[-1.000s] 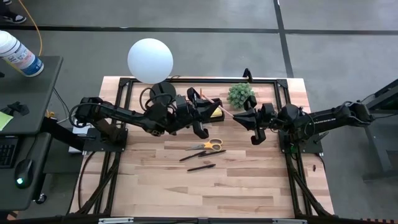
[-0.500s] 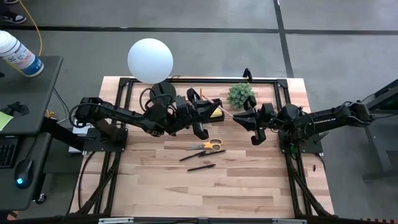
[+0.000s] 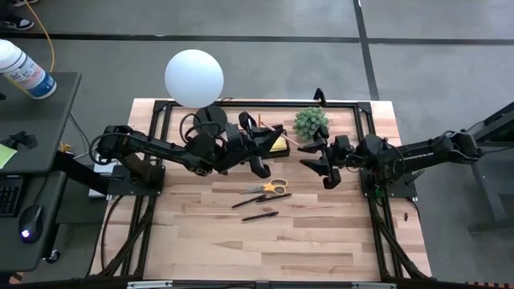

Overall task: Pick and place office supplies into organizer
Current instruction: Put the wooden pencil into the desk organizer

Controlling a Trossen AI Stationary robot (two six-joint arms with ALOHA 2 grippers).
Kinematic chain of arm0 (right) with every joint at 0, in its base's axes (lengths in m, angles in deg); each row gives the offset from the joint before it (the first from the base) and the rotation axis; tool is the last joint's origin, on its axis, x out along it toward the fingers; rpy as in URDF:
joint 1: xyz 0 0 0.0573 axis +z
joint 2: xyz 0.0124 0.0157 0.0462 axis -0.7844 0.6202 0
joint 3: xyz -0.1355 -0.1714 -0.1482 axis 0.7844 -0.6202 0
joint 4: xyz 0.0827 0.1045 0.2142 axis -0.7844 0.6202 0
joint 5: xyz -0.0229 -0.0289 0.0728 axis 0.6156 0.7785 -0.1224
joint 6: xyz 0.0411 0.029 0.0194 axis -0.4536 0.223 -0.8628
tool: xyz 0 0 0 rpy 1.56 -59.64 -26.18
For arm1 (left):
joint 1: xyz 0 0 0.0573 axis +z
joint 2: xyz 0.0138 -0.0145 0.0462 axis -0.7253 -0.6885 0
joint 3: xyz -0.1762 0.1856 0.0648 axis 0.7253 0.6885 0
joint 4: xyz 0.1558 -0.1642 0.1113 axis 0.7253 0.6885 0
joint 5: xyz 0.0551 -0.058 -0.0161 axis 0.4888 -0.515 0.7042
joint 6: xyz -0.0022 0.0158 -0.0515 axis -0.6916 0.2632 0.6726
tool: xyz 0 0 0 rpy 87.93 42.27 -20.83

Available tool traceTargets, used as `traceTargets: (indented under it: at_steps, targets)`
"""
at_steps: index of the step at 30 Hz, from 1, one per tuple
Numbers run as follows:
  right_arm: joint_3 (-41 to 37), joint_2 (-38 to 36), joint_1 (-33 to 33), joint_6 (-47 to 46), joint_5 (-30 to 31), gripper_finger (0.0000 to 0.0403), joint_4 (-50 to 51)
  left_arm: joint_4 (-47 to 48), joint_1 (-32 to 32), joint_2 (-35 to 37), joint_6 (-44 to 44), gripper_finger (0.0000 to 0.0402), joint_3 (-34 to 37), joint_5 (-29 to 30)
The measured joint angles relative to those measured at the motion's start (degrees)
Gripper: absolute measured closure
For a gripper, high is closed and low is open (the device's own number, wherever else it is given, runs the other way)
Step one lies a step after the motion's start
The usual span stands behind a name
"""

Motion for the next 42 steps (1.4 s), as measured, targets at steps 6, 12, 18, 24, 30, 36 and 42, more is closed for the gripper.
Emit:
traceTargets:
  at_steps: [6,12,18,24,30,36,42]
  targets:
    - [0.00,-0.17,0.00,-0.08,0.53,0.0214,5.75,2.05,0.02,0.14,-5.74,0.0395,0.00,2.44]
    - [0.00,-3.82,0.00,-1.15,0.58,0.0213,10.81,13.67,0.02,1.16,-5.99,0.0384,0.58,7.64]
    - [0.00,-10.64,0.00,-1.48,0.92,0.0219,20.20,15.75,1.04,4.09,-3.91,0.0393,7.09,11.35]
    - [0.02,-15.13,0.00,-3.74,2.07,0.0224,25.84,14.21,4.72,6.25,3.11,0.0387,15.03,11.66]
    - [0.00,-15.00,0.00,-6.18,2.05,0.0231,25.91,9.34,8.51,6.34,6.18,0.0393,20.98,13.42]
    - [0.00,-14.99,0.00,-7.87,2.02,0.0239,25.96,9.57,11.29,6.32,8.56,0.0388,25.39,15.69]
    - [0.02,-14.99,0.00,-9.06,2.36,0.0247,25.94,11.47,12.82,6.32,10.94,0.0389,27.54,17.03]
